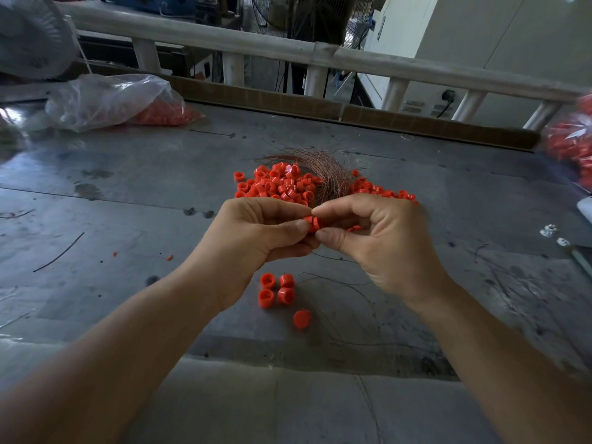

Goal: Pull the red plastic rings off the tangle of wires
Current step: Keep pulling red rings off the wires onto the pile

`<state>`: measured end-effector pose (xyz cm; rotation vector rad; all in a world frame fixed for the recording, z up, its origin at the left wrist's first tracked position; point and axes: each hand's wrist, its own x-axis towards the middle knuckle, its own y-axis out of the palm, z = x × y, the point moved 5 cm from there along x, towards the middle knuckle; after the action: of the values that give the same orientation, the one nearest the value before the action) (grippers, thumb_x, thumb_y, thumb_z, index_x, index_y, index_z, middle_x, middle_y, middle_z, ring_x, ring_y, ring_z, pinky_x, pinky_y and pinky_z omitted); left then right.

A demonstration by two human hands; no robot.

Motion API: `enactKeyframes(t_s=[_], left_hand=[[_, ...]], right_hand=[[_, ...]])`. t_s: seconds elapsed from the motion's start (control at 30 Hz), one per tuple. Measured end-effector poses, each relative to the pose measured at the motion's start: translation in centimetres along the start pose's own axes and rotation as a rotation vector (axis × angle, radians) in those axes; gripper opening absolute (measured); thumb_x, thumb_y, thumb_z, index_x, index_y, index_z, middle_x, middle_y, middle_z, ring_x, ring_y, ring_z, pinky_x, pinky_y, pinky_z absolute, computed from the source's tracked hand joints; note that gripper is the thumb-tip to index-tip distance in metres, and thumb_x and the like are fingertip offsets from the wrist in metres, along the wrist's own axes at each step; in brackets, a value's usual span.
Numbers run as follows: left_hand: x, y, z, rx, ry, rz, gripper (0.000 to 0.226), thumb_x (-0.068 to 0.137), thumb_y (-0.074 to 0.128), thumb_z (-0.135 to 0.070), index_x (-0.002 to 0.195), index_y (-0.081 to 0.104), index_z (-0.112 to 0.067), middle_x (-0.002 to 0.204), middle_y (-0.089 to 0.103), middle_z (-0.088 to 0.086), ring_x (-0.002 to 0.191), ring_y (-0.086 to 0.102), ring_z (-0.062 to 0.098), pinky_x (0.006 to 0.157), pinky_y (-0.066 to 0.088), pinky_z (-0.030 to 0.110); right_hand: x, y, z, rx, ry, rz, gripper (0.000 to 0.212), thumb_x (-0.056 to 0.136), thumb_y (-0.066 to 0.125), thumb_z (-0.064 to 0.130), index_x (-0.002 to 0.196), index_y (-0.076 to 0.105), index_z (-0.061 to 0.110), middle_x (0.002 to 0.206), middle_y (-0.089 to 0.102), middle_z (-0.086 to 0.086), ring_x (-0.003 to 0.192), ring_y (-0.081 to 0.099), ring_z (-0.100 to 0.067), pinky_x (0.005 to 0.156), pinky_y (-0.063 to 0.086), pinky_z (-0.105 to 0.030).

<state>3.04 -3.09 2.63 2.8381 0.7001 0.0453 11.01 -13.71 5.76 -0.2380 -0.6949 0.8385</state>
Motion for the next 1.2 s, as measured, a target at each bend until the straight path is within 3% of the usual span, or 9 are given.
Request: enactKeyframes(t_s=[0.17,0.27,0.5,0.9,1.2], left_hand=[[-0.07,0.10,0.02,0.021,0.003,0.025,0.018,0.057,0.064,-0.011,0.073,0.073,-0.010,0.069,0.071,0.012,0.065,0.069,0.017,0.057,0.054,0.018],[-0.05,0.11,0.02,0.040,0.007,0.041,0.023,0.059,0.064,-0.012,0.080,0.071,-0.008,0.071,0.071,0.012,0.066,0.070,0.018,0.058,0.054,0.019],[-0.23,0.21,-0.18,0.045,0.055,0.035,0.023,0.058,0.064,-0.010,0.080,0.069,-0.008,0.069,0.072,0.010,0.066,0.070,0.017,0.058,0.054,0.018],[-0.47,0.42,-0.27,0.083,0.094,0.040,0.015,0.058,0.064,-0.012,0.069,0.074,-0.015,0.067,0.071,0.008,0.063,0.070,0.017,0.057,0.054,0.018],[-0.53,0.53,-0.27,0.010,0.069,0.105,0.020,0.059,0.064,-0.012,0.077,0.074,-0.010,0.070,0.072,0.009,0.067,0.070,0.017,0.058,0.053,0.017]], right_hand=[[0.01,-0.03,-0.13,-0.016,0.001,0.010,0.029,0.069,0.074,0.002,0.081,0.066,0.027,0.083,0.067,0.010,0.077,0.065,-0.004,0.070,0.051,-0.015],[0.09,-0.09,-0.15,-0.007,-0.004,0.014,0.026,0.068,0.074,0.003,0.081,0.067,0.025,0.081,0.067,0.010,0.076,0.065,-0.002,0.069,0.050,-0.013],[0.11,-0.25,-0.10,-0.039,-0.013,0.009,0.028,0.066,0.075,0.006,0.084,0.067,0.025,0.079,0.062,0.019,0.076,0.064,0.004,0.068,0.047,-0.008],[-0.03,-0.28,0.01,-0.077,-0.048,-0.014,0.027,0.064,0.076,0.009,0.088,0.066,0.017,0.078,0.064,0.012,0.075,0.065,-0.004,0.067,0.051,-0.015],[0.22,-0.65,0.32,-0.007,-0.093,0.025,0.026,0.065,0.070,0.022,0.090,0.067,0.016,0.077,0.064,0.010,0.072,0.063,-0.003,0.067,0.051,-0.018]])
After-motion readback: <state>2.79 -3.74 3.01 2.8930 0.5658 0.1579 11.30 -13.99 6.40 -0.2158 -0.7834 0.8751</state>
